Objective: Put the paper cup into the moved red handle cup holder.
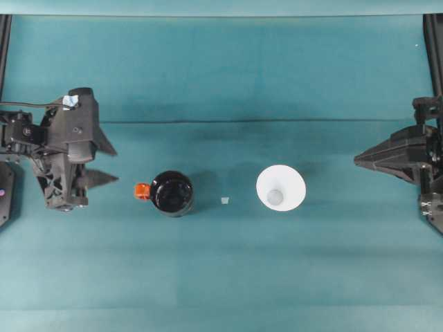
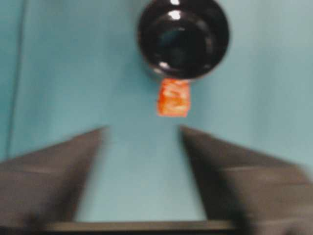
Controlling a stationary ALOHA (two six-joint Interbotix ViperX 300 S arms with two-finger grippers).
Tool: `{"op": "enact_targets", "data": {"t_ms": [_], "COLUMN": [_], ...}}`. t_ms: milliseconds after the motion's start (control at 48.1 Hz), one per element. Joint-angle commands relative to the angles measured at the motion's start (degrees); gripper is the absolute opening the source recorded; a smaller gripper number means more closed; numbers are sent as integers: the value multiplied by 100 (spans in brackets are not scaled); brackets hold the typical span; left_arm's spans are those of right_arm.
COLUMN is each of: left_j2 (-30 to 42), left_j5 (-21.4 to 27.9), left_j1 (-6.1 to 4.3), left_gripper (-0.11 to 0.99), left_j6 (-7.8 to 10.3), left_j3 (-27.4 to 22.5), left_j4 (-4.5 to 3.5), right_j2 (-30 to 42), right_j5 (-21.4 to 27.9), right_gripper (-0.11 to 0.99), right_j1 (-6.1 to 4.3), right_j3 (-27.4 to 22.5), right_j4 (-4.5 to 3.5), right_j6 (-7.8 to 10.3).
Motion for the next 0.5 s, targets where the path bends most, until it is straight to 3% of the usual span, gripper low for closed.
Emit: {"op": "enact_targets", "data": {"t_ms": [0,291,478], "left_j2": [88,668,1248], "left_j5": [-53,-105,-466], "left_j1": [-44,-237,-343], "left_gripper": [96,98,98], "left_j6": [-35,-53,-35], "left_j3": [-149,-272,-272], "left_j4": [9,18,9], "right_j2": [35,35,35], "right_j5": [-18,70,70], "right_gripper": [-11,-11,-11], "right_j1": [-18,-18,-18], "right_j3": [-132,-132,-132], "right_j4": [-9,-9,-9], "right_j6": [62,62,70]}}
